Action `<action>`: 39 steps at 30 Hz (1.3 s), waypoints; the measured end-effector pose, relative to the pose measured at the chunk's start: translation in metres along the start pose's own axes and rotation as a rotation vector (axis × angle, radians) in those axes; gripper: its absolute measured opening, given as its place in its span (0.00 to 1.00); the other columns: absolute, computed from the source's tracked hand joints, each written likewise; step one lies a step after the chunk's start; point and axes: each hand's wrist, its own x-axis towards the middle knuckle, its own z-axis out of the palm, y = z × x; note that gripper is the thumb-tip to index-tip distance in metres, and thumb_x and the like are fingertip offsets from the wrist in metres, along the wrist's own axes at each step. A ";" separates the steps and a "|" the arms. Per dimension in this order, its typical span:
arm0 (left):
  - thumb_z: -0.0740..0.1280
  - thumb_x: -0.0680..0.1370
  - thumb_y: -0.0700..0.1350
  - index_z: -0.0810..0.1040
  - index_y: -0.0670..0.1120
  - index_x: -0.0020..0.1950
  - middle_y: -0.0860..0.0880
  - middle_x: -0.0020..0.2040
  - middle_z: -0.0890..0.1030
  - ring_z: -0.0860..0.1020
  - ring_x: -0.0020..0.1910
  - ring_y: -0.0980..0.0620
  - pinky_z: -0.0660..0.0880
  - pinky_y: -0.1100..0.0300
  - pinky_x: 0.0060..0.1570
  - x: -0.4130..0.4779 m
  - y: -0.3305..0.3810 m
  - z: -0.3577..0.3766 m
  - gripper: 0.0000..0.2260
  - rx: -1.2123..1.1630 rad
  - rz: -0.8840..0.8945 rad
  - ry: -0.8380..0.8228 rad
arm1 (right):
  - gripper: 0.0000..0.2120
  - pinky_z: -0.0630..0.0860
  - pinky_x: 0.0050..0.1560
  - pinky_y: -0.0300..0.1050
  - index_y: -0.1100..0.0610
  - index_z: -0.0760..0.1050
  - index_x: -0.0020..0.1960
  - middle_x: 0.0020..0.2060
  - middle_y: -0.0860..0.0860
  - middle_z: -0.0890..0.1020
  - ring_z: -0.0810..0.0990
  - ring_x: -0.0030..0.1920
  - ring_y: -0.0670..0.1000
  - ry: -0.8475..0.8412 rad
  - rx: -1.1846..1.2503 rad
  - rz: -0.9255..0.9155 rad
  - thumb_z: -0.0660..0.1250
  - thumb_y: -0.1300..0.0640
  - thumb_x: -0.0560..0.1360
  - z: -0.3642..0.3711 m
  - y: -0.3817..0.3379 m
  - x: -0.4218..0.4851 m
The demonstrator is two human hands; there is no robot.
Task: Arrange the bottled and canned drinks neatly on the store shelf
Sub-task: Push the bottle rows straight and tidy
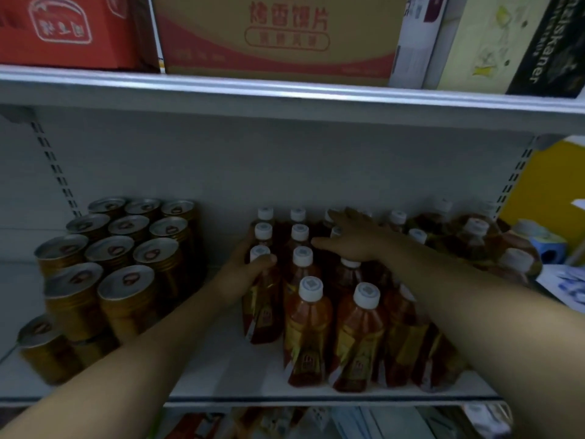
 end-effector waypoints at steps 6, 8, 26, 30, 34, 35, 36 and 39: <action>0.73 0.64 0.53 0.66 0.53 0.72 0.51 0.65 0.76 0.74 0.65 0.52 0.71 0.50 0.65 -0.007 -0.002 0.002 0.37 -0.013 -0.025 0.008 | 0.51 0.59 0.70 0.62 0.45 0.54 0.77 0.76 0.50 0.59 0.62 0.73 0.57 -0.063 -0.037 -0.019 0.50 0.19 0.61 0.001 0.002 0.010; 0.73 0.62 0.54 0.67 0.52 0.71 0.52 0.63 0.78 0.76 0.63 0.52 0.73 0.53 0.61 -0.009 -0.005 0.002 0.38 -0.041 -0.033 0.024 | 0.48 0.68 0.65 0.58 0.48 0.62 0.73 0.70 0.51 0.70 0.71 0.65 0.55 -0.047 0.003 -0.058 0.52 0.20 0.62 0.001 0.005 0.012; 0.76 0.57 0.45 0.64 0.48 0.68 0.58 0.58 0.78 0.77 0.58 0.64 0.73 0.71 0.52 -0.016 -0.018 -0.003 0.42 0.088 0.082 -0.057 | 0.38 0.56 0.68 0.69 0.43 0.55 0.76 0.74 0.52 0.63 0.55 0.75 0.63 0.008 -0.098 0.025 0.55 0.28 0.71 0.009 0.006 0.011; 0.76 0.58 0.44 0.64 0.49 0.67 0.65 0.57 0.80 0.77 0.58 0.64 0.73 0.71 0.52 -0.017 -0.026 -0.010 0.40 0.073 0.060 -0.089 | 0.34 0.54 0.69 0.68 0.42 0.53 0.76 0.75 0.53 0.61 0.52 0.75 0.62 0.012 -0.111 0.067 0.57 0.37 0.73 0.006 0.002 0.010; 0.77 0.58 0.43 0.67 0.51 0.67 0.54 0.60 0.80 0.77 0.61 0.55 0.76 0.60 0.56 -0.017 -0.028 -0.018 0.39 0.057 0.019 -0.177 | 0.33 0.53 0.70 0.67 0.41 0.52 0.76 0.75 0.53 0.60 0.51 0.76 0.61 0.004 -0.094 0.082 0.57 0.38 0.74 0.006 0.002 0.006; 0.78 0.57 0.44 0.66 0.51 0.67 0.52 0.59 0.80 0.77 0.60 0.56 0.76 0.60 0.57 -0.017 -0.026 -0.020 0.41 0.051 0.012 -0.184 | 0.33 0.55 0.70 0.67 0.41 0.53 0.76 0.74 0.53 0.63 0.54 0.75 0.61 0.005 -0.085 0.081 0.57 0.37 0.73 0.007 0.002 0.006; 0.79 0.55 0.46 0.65 0.51 0.67 0.52 0.59 0.79 0.77 0.60 0.58 0.76 0.61 0.57 -0.017 -0.022 -0.022 0.43 0.057 0.009 -0.199 | 0.32 0.57 0.69 0.67 0.42 0.56 0.75 0.72 0.52 0.66 0.58 0.74 0.61 0.007 -0.073 0.077 0.57 0.37 0.73 0.006 0.002 0.006; 0.82 0.55 0.49 0.62 0.47 0.71 0.55 0.59 0.78 0.77 0.59 0.61 0.76 0.67 0.53 -0.016 -0.017 -0.024 0.48 0.114 0.010 -0.271 | 0.29 0.66 0.64 0.61 0.47 0.67 0.67 0.63 0.52 0.75 0.71 0.63 0.58 0.001 -0.048 0.074 0.56 0.33 0.72 0.002 -0.002 0.000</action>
